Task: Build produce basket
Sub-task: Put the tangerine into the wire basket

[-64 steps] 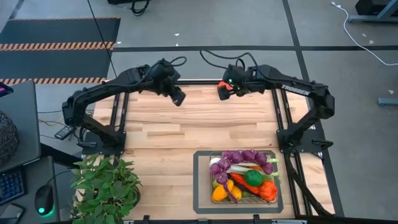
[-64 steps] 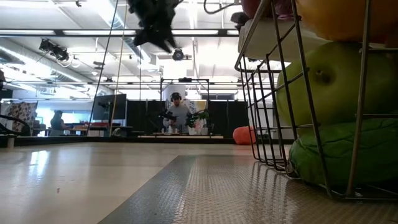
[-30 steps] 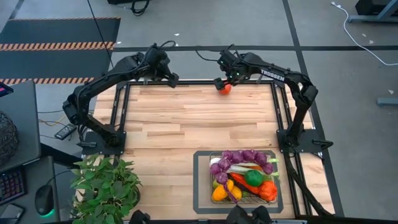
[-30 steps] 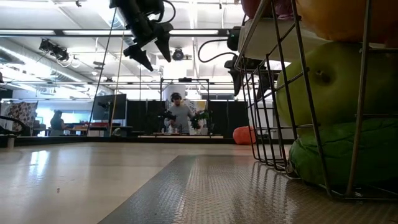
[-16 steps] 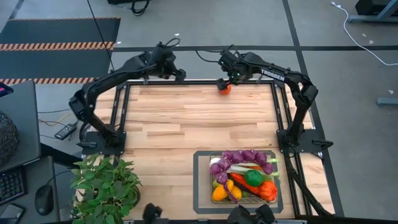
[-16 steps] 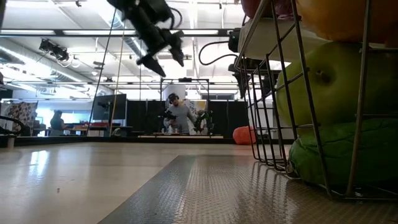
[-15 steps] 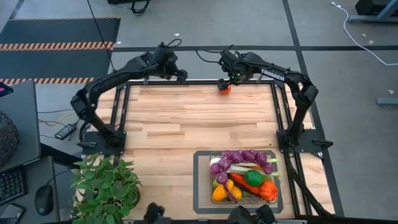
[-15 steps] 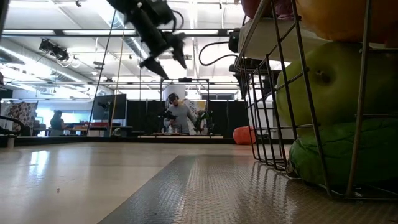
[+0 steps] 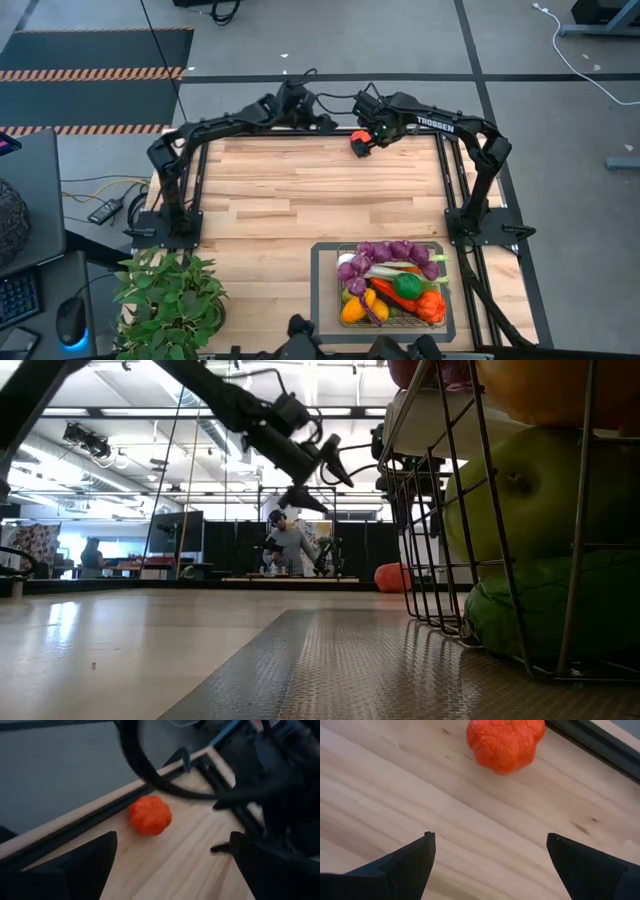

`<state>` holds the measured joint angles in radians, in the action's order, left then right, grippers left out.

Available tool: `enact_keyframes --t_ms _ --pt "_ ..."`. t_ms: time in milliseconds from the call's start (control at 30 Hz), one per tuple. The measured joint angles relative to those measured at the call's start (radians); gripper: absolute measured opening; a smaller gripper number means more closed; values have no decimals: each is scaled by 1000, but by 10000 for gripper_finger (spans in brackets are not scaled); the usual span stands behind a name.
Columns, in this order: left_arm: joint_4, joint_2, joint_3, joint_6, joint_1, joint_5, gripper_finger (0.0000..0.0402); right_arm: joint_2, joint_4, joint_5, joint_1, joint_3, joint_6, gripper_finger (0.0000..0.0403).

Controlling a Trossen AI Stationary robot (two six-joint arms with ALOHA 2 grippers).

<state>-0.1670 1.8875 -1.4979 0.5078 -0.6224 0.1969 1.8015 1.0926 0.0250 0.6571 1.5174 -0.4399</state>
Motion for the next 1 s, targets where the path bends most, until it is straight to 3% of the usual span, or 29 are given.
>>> enact_keyframes --t_ms 167,433,1000 --pt "126 77 0 101 -1 48 394 0 -36 0 3 -20 40 383" --pt "114 104 0 139 -2 68 394 0 -171 -11 8 -57 36 374" --pt "108 102 0 251 -38 282 394 0 -437 34 9 -230 -136 373"
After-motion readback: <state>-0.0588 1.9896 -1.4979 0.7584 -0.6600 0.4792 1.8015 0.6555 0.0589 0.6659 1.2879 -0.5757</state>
